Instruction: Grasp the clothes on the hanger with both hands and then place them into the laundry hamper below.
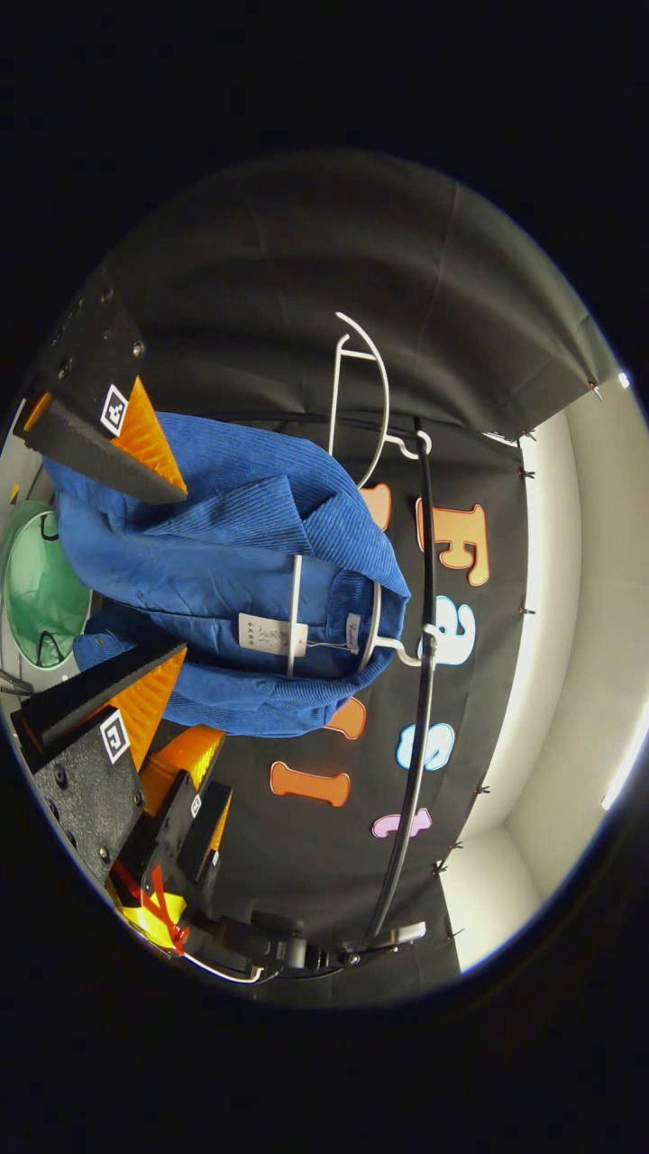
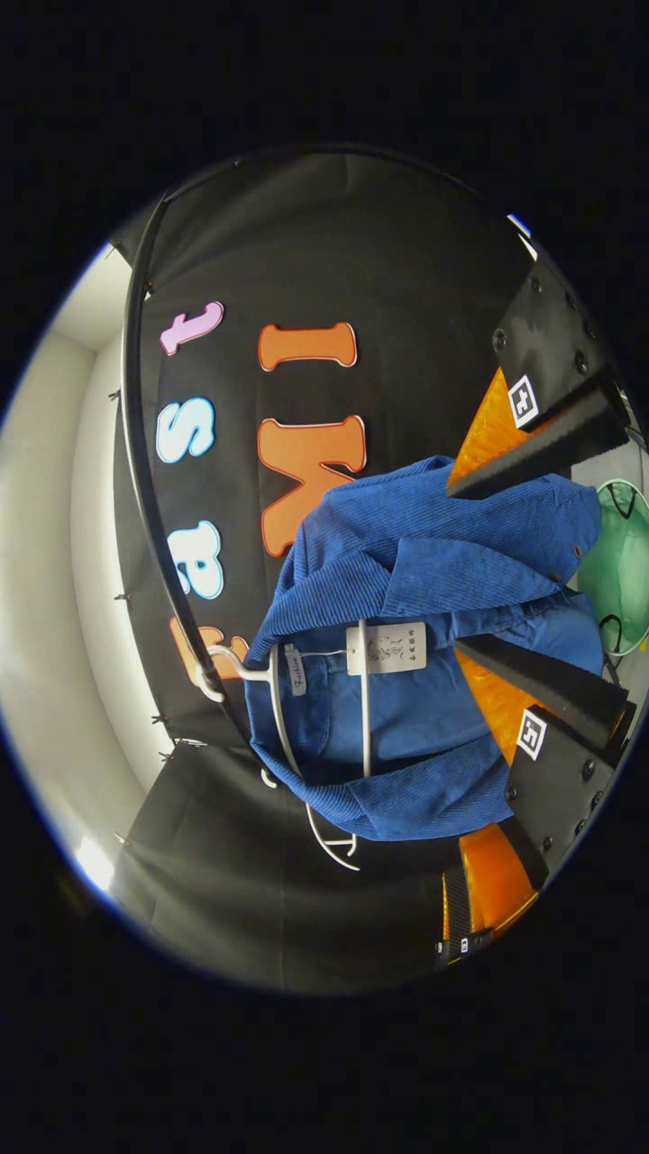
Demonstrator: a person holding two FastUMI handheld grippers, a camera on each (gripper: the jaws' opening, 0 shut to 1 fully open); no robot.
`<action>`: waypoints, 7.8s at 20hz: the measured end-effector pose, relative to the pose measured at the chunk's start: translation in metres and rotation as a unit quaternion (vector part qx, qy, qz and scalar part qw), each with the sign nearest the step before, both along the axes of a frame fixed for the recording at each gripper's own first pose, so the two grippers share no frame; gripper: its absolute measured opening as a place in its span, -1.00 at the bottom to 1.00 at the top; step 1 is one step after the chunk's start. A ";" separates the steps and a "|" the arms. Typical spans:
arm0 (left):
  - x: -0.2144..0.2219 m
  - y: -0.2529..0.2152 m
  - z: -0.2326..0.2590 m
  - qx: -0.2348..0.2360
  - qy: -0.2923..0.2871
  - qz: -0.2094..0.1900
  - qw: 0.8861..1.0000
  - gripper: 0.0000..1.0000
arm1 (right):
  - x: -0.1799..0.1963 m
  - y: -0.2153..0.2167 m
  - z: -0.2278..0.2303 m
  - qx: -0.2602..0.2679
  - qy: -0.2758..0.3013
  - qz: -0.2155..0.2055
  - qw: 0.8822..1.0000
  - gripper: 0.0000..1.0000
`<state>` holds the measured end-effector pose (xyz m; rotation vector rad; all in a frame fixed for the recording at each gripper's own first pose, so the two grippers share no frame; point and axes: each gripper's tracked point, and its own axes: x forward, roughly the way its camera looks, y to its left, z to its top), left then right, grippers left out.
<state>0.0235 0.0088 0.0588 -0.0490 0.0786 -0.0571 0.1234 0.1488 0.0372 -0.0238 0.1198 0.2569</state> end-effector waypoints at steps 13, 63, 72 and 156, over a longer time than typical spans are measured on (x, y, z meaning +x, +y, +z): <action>0.086 0.034 -0.004 0.010 -0.006 0.071 0.997 0.96 | 0.094 0.029 -0.029 0.025 0.039 0.029 0.998 0.55; 0.157 0.159 0.077 -0.028 -0.011 -0.003 1.000 -0.99 | 0.196 -0.068 0.091 0.385 0.076 0.076 0.916 -0.85; 0.140 0.156 0.037 -0.039 0.025 -0.009 0.999 -1.00 | 0.184 -0.082 0.047 0.347 0.112 0.044 0.930 -0.85; 0.046 -0.044 -0.469 0.071 0.592 -0.100 0.797 -0.58 | -0.031 -0.116 -0.455 -0.011 0.566 -0.116 0.816 -0.43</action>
